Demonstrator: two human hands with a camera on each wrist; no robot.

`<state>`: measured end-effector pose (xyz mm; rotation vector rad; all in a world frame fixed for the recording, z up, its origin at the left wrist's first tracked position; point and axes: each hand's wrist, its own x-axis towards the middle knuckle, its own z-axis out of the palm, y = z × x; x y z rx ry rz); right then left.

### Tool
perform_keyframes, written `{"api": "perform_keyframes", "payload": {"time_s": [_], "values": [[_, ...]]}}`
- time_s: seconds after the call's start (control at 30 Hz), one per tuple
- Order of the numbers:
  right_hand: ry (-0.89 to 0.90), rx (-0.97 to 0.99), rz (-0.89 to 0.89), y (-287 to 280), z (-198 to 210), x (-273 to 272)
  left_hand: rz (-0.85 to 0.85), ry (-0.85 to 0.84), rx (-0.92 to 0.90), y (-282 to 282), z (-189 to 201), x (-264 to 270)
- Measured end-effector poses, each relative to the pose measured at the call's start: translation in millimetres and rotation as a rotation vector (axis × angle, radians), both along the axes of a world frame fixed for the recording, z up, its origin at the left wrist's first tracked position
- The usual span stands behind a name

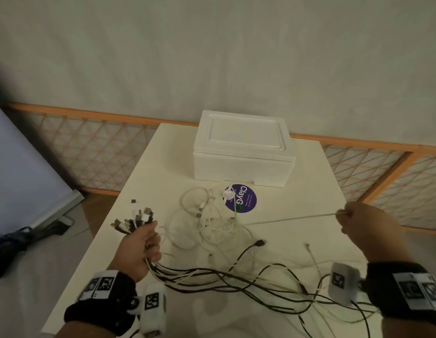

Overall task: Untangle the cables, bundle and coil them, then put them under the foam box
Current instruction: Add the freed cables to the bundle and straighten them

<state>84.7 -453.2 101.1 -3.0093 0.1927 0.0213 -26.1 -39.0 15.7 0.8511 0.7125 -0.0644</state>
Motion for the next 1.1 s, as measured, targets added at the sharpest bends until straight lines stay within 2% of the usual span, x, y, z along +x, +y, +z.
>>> {"api": "perform_keyframes", "payload": {"time_s": [0.13, 0.23, 0.3, 0.33, 0.4, 0.47, 0.5, 0.53, 0.57, 0.6, 0.67, 0.73, 0.8, 0.9, 0.93, 1.0, 1.1], "values": [[0.195, 0.165, -0.158, -26, -21, 2, -0.134, -0.062, 0.195, -17, 2, 0], [0.474, 0.037, -0.191, -26, -24, -9, -0.143, -0.114, 0.269, -16, 9, -2], [0.545, 0.038, -0.169, -12, -16, -17, -0.116, -0.174, 0.256, -11, 16, -4], [0.506, 0.021, -0.097, 0, -10, -21, -0.103, -0.220, 0.226, -11, 20, -5], [0.294, 0.067, 0.140, 35, 3, -31, -0.092, -0.310, 0.132, -19, 32, -7], [0.129, 0.341, 0.460, 90, 18, -47, -0.144, -0.411, 0.052, -34, 43, -7], [0.176, 0.485, 0.611, 120, 25, -57, -0.187, -0.466, 0.023, -42, 48, -6], [0.302, 0.578, 0.741, 147, 23, -65, -0.236, -0.517, 0.001, -51, 54, -5], [0.442, 0.579, 0.860, 171, 18, -72, -0.282, -0.565, -0.011, -58, 59, -4], [0.529, 0.492, 0.963, 190, 9, -78, -0.321, -0.606, -0.010, -63, 63, -4], [0.501, 0.312, 1.091, 212, -7, -84, -0.355, -0.651, 0.021, -65, 71, -8], [0.349, 0.149, 1.105, 210, -15, -80, -0.320, -0.661, 0.023, -55, 75, -16], [0.185, -0.012, 1.065, 193, -15, -73, -0.248, -0.696, -0.082, -30, 67, -23], [-0.030, -0.100, 0.954, 150, -9, -64, -0.288, -0.855, -0.522, 11, 45, -32], [-0.047, -0.133, 0.899, 134, -8, -63, -0.283, -0.870, -0.590, 21, 38, -35], [-0.104, -0.154, 0.785, 102, -11, -58, -0.272, -0.868, -0.598, 38, 25, -41], [-0.069, -0.159, 0.666, 58, -20, -54, -0.311, -0.869, -0.608, 53, 10, -44]]}}
